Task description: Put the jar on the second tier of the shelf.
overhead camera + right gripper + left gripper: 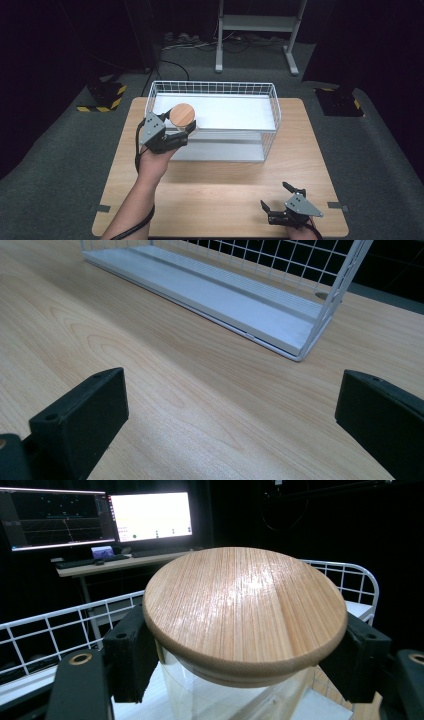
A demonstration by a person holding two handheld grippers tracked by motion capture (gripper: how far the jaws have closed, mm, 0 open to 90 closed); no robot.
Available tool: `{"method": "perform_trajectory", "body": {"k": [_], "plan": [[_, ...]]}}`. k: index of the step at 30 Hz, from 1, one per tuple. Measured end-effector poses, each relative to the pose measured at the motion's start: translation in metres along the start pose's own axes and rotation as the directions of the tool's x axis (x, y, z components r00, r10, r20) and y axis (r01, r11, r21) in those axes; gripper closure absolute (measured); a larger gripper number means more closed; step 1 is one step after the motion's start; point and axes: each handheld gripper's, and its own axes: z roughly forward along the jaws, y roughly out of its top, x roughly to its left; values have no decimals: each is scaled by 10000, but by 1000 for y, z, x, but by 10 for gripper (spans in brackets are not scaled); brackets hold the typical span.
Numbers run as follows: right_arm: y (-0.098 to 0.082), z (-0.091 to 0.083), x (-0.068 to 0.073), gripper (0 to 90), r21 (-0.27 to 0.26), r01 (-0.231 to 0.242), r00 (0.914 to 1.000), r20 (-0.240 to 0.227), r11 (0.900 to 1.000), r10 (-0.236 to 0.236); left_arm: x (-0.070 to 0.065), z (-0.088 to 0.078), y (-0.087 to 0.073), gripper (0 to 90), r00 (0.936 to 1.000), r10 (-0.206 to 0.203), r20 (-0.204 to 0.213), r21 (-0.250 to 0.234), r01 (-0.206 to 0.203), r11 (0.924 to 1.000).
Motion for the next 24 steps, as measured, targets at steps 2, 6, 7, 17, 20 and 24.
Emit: {"method": "perform_trajectory", "body": {"k": [2, 6, 7, 17, 20, 24], "plan": [[0, 0, 0, 0, -7, -15, 10000, -5, 10000, 15, 1, 3, 1, 259, 10000, -3, -18, 10, 3, 10000], [0, 0, 0, 0, -13, -44, 10000, -19, 10000, 44, 2, 7, 1, 259, 10000, -51, -68, 13, 51, 10000], [0, 0, 0, 0, -12, -44, 10000, -26, 10000, 44, 2, 8, 1, 259, 10000, -21, -88, 36, 21, 10000], [0, 0, -1, 0, -42, -56, 10000, -82, 10000, 55, 5, 21, 2, 259, 9996, -99, -258, 139, 103, 9999], [0, -1, -1, 0, -57, -82, 9999, -86, 10000, 81, 6, 26, 1, 259, 9995, -17, -308, 257, 25, 9997], [0, -1, -1, 0, -68, -92, 9999, -104, 9999, 91, 7, 31, 2, 259, 9993, -56, -359, 269, 65, 9996]]}}
